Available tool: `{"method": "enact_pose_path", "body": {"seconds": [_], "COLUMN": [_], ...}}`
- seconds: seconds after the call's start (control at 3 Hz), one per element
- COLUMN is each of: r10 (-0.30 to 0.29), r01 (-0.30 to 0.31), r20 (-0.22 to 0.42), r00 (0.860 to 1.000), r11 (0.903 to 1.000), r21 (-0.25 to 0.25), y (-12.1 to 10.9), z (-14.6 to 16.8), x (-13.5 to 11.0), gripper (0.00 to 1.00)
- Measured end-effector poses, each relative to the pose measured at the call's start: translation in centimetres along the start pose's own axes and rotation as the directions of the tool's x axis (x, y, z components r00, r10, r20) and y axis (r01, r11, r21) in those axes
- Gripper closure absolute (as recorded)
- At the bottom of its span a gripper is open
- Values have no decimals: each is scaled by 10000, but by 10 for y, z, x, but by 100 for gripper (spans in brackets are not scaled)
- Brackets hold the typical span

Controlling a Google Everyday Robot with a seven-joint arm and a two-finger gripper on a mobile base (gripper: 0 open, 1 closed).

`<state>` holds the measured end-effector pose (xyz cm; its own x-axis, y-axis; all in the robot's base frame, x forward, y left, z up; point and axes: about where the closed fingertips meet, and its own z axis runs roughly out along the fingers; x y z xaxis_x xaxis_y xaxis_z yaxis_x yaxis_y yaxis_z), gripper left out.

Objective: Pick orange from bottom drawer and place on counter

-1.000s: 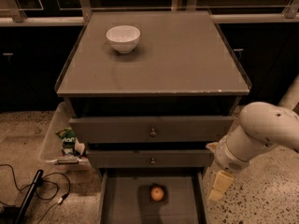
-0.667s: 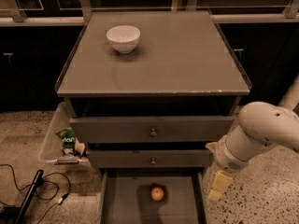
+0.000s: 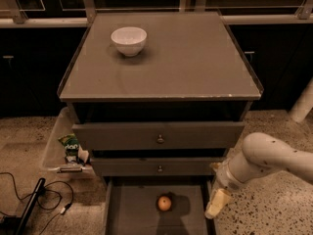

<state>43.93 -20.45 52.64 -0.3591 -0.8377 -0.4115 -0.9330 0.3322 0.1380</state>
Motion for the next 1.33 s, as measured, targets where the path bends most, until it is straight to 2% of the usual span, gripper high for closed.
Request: {"method": "enact_pose_path", "body": {"seconds": [0.33,0.67,1.0,1.33], "r10": [-2,-6,200,531], "r01": [-27,-21,-183,-497], "r20": [921,916,797,1316], "r00": [9957,9958,9966,9899], "r11": [9995,9996,9996,9983], "r21": [308,296,-212,-295], "y": [-12,-12,-10,-15], "z": [71,70,93,139], "x": [21,21,26,37], "gripper": [0,0,0,0]}}
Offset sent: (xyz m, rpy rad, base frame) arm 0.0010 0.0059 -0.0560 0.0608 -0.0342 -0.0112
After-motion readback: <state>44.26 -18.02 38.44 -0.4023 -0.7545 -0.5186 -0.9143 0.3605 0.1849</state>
